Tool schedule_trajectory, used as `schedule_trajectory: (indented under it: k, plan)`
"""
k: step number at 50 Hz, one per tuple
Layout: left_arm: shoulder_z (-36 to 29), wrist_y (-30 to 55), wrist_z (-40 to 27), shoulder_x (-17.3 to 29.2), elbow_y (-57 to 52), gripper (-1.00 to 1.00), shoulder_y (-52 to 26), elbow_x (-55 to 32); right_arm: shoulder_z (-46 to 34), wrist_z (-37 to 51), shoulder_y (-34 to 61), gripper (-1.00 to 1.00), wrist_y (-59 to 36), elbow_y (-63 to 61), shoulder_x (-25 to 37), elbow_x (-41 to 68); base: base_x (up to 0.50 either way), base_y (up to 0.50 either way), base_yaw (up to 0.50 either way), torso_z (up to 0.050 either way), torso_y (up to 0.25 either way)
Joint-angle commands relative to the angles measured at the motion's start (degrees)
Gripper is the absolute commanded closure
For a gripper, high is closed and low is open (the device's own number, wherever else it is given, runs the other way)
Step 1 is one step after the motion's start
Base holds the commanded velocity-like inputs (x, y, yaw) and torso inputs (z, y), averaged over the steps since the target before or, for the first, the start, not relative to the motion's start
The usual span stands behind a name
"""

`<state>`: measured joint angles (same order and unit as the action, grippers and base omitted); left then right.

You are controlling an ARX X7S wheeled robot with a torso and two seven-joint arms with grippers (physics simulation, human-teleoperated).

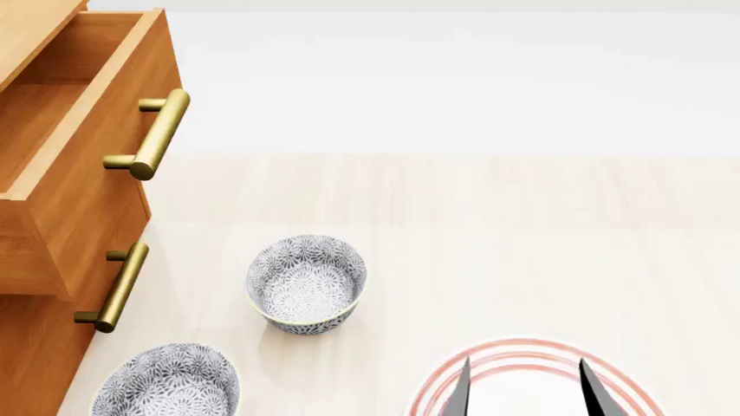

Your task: Open the top drawer of the cabinet.

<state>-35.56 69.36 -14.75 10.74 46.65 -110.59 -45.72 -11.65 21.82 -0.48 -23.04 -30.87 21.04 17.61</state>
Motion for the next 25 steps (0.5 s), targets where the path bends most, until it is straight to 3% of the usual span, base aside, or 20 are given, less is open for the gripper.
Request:
schedule_trajectory:
  k: [1,25]
  plan:
    - [-0.8,-6.2,2.1,-1.8,8.6,-1.0,1.9,1.7,0.0,0.0,0.1,-1.0,0.4,1.0,0.1,0.1,0.0,0.0,0.0,0.0,0.0]
    - [0.5,-8.9,2.7,-0.9,11.2,-1.0,5.8,1.0,-1.4,0.3,0.0,-1.0,1.2,2.3,0.1,-1.0,0.0,0.0,0.0,0.0,0.0]
